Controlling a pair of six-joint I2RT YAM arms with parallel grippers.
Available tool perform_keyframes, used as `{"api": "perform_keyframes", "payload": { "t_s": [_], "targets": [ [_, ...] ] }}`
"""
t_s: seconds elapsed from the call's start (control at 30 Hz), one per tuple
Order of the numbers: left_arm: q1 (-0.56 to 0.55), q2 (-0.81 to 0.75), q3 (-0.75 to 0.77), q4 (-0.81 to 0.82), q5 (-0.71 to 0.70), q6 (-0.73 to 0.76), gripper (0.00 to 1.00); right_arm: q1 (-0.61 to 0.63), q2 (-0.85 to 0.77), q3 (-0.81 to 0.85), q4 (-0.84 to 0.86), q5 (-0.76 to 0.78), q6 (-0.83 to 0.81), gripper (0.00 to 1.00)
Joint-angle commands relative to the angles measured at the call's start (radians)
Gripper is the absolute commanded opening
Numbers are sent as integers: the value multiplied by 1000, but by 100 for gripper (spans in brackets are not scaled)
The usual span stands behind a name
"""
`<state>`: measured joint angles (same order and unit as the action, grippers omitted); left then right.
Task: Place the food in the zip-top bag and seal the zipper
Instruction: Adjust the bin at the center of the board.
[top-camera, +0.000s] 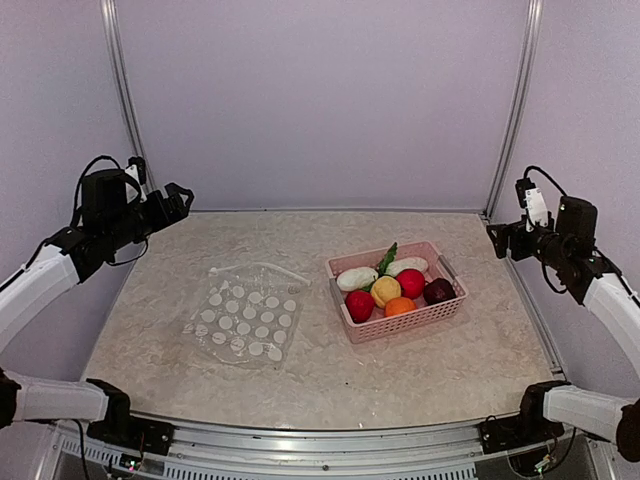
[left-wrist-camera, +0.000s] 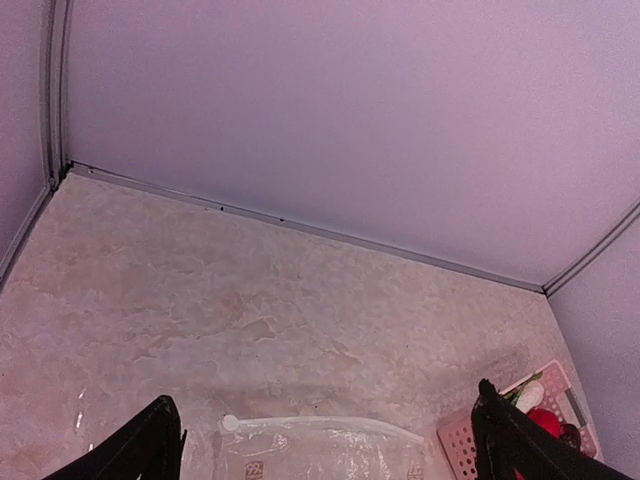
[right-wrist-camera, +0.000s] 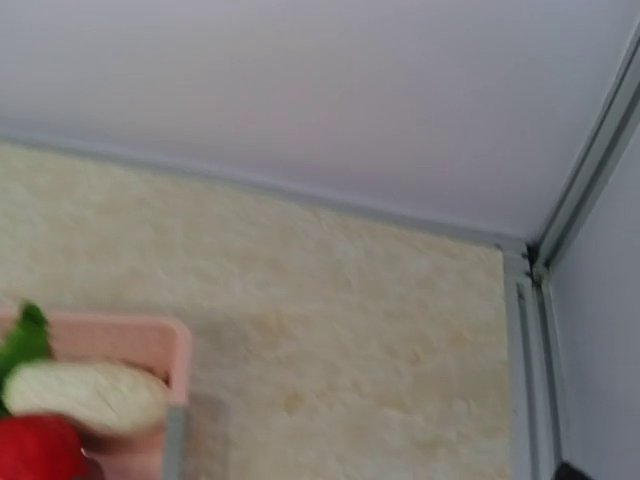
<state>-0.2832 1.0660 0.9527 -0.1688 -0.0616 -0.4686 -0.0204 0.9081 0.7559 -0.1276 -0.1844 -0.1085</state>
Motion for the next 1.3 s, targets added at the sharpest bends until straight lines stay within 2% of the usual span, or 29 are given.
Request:
{"api": "perform_keyframes", "payload": {
  "t_s": [0.0,0.1,0.2,0.37,0.57,0.67,0.87,1.1,1.27],
  "targets": [
    [28,3,7,-11,91,67,98,-20,42,37,-81,-25,-121,99],
    [37,-6,-18,8,140,107,98,-16,97,59,-99,-100,-206,100],
    [23,11,-11,-18,156,164,94,8,185,110,-130,-113,-258,96],
    [-65,60,9,-55,251,281,86,99,322,188,-207,-111,-432,77],
    [-143,119,22,-98,304,335,84,197,448,257,-325,-88,-628,55],
    [-160,148,36,-115,330,338,84,224,509,275,-356,-71,-677,49],
    [-180,189,58,-144,411,344,84,283,525,242,-411,-34,-739,51],
    [-238,207,63,-163,388,373,84,415,437,112,-419,101,-730,52],
    [-246,219,69,-169,403,369,84,495,420,72,-466,93,-698,51]
  ]
}}
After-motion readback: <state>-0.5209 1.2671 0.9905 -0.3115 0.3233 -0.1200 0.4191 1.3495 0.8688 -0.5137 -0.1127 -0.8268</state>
